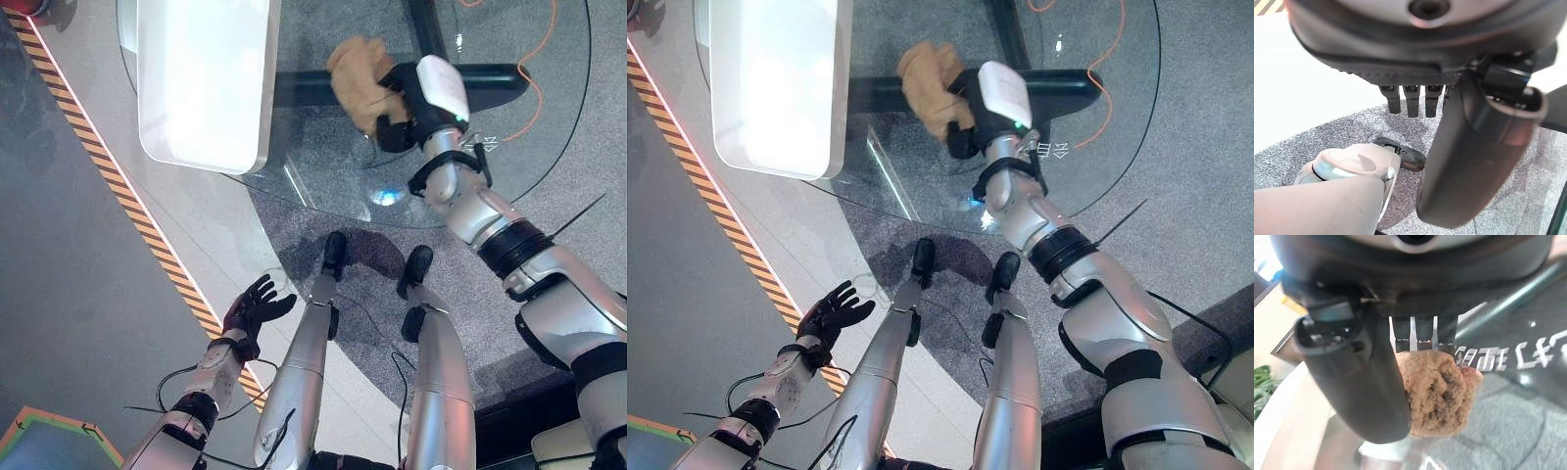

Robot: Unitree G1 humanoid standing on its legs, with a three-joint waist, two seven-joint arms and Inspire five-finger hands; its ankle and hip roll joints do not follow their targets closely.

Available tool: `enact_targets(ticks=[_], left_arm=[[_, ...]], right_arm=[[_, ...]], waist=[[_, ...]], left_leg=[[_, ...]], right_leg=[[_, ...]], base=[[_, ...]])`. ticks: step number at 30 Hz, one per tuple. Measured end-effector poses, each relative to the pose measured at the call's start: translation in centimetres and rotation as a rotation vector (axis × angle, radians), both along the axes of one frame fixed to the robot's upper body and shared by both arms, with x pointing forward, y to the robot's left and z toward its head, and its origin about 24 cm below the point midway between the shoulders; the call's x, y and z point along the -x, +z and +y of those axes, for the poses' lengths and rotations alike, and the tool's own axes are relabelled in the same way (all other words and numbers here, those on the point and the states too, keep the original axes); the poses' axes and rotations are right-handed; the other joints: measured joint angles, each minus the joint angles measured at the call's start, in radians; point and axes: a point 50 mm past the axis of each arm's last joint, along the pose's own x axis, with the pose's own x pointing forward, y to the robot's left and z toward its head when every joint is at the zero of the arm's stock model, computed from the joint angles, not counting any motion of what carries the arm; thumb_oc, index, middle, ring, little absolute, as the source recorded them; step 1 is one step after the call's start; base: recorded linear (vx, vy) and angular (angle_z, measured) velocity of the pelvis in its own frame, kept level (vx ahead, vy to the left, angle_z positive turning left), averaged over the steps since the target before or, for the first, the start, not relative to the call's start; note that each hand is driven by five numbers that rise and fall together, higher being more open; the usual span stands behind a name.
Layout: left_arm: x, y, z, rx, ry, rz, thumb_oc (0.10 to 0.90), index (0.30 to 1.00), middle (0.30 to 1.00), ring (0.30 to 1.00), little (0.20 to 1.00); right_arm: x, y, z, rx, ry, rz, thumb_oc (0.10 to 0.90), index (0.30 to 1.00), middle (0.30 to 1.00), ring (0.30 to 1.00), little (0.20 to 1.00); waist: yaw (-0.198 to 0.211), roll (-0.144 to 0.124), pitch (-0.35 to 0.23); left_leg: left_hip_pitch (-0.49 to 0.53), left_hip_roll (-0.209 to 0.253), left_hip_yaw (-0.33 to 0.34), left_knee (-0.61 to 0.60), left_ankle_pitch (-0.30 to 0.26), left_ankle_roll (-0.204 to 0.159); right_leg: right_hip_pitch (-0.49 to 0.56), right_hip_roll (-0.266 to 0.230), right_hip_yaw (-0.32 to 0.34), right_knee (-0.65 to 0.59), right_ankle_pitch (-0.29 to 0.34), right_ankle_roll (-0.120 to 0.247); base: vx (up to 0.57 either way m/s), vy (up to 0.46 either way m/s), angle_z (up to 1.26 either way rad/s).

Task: Wipe the table with a cloth and put it in the basket.

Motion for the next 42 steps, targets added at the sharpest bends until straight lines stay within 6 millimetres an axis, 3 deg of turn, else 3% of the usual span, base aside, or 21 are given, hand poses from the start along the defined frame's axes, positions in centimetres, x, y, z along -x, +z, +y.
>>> enact_targets(ticks=[14,21,31,39,42], left_arm=[[-1.7,1.7,-0.2,0.014,0.010,-0.065,0.800,0.900,0.900,0.900,0.900],[-2.2,2.4,-0.1,0.009,0.051,-0.102,0.800,0.900,0.900,0.900,0.900],[-2.8,3.7,2.2,0.120,0.372,-0.140,0.800,0.900,0.900,0.900,0.900],[-2.0,3.7,5.7,0.244,0.815,-0.054,0.800,0.900,0.900,0.900,0.900],[-1.4,4.3,7.6,0.264,1.025,-0.076,0.800,0.900,0.900,0.900,0.900]], right_arm=[[1.1,-2.4,1.4,0.011,0.099,0.091,0.100,0.300,0.300,0.300,0.200],[1.1,-2.5,1.4,0.001,0.093,0.081,0.100,0.300,0.300,0.300,0.200],[0.8,-3.4,1.5,-0.120,0.044,0.077,0.100,0.300,0.300,0.300,0.200],[0.5,-4.1,1.0,-0.347,-0.023,0.078,0.100,0.300,0.300,0.300,0.200],[0.6,-4.5,-0.1,-0.456,-0.064,0.071,0.100,0.300,0.300,0.300,0.200]], waist=[[-0.012,0.000,0.000],[-0.012,0.000,0.000],[-0.010,-0.001,0.000],[-0.008,-0.005,0.000],[-0.006,-0.007,0.001]], left_leg=[[-0.001,0.004,0.001,-0.002,-0.001,-0.002],[-0.001,0.004,0.001,-0.001,-0.001,-0.002],[0.006,0.003,-0.001,0.006,-0.001,-0.002],[0.011,0.003,-0.001,0.022,-0.001,-0.001],[0.023,0.004,0.002,0.023,-0.003,0.001]], right_leg=[[-0.001,0.004,0.001,-0.004,-0.003,0.002],[-0.001,0.004,0.001,-0.002,-0.002,0.000],[0.008,0.003,0.001,0.002,0.002,-0.002],[0.019,0.004,0.003,0.000,0.009,-0.003],[0.036,0.008,0.008,-0.014,0.020,0.001]], base=[[0.00,0.000,0.00],[0.00,0.000,0.00],[0.00,-0.006,0.00],[0.00,0.014,-0.01],[-0.01,0.017,-0.05]])
